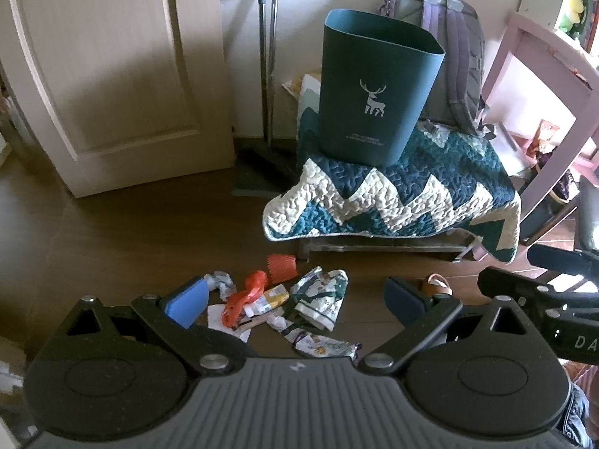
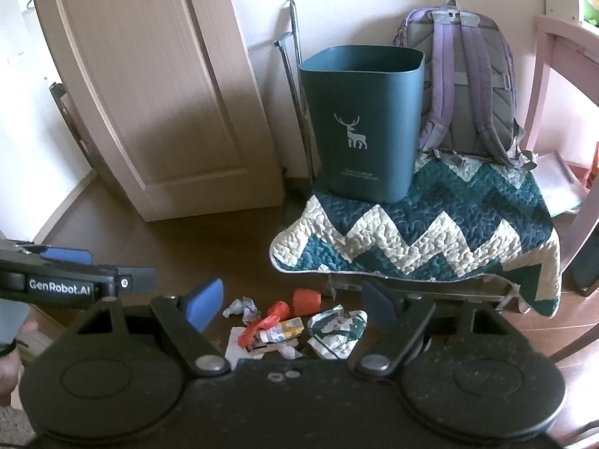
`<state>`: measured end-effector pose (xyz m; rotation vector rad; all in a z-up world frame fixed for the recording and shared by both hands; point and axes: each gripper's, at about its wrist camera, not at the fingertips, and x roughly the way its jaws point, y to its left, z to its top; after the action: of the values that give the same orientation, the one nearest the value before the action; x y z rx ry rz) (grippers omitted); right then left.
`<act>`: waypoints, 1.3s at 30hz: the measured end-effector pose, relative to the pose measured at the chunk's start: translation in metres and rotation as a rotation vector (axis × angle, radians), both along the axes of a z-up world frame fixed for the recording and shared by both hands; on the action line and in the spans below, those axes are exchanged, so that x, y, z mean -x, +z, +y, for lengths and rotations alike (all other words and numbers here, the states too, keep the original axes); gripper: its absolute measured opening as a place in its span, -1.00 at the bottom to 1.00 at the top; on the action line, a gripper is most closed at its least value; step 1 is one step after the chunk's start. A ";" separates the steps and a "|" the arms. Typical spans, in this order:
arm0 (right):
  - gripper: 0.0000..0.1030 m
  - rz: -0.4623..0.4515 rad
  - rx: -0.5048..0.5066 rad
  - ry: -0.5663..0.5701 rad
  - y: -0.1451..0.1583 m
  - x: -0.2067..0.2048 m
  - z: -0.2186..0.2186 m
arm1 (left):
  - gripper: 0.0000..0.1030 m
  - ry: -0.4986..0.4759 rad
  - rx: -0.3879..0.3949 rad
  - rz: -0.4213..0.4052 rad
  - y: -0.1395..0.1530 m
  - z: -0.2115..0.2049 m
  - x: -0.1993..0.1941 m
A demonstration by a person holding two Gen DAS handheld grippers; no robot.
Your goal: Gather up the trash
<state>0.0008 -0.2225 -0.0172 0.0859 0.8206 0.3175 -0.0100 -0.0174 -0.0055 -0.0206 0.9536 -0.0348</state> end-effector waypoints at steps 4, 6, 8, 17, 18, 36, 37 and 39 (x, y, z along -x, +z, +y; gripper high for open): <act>0.58 0.008 0.024 0.004 -0.007 -0.010 0.003 | 0.96 0.006 0.012 -0.017 -0.005 0.012 -0.019; 0.58 0.015 0.031 0.006 -0.013 -0.019 0.004 | 0.96 0.013 0.018 -0.021 -0.011 0.020 -0.032; 0.58 0.017 0.036 0.011 -0.020 -0.028 0.005 | 0.96 0.023 0.014 -0.031 -0.017 0.029 -0.045; 0.58 0.073 0.092 0.067 -0.090 -0.087 0.018 | 0.96 0.151 0.033 -0.022 -0.067 0.102 -0.109; 0.58 0.082 0.100 0.070 -0.099 -0.094 0.020 | 0.96 0.168 0.034 -0.020 -0.074 0.111 -0.115; 0.55 0.330 0.106 0.180 -0.286 -0.188 0.065 | 0.96 0.533 0.037 0.255 -0.290 0.284 -0.183; 0.55 0.341 0.117 0.204 -0.296 -0.187 0.069 | 0.96 0.564 0.054 0.285 -0.308 0.292 -0.183; 0.54 0.368 0.136 0.261 -0.320 -0.183 0.077 | 0.96 0.619 0.090 0.337 -0.343 0.307 -0.183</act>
<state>0.1838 -0.1459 -0.3369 -0.0939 1.2205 0.4994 0.1733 0.2892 -0.3481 -0.4143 1.2470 0.5114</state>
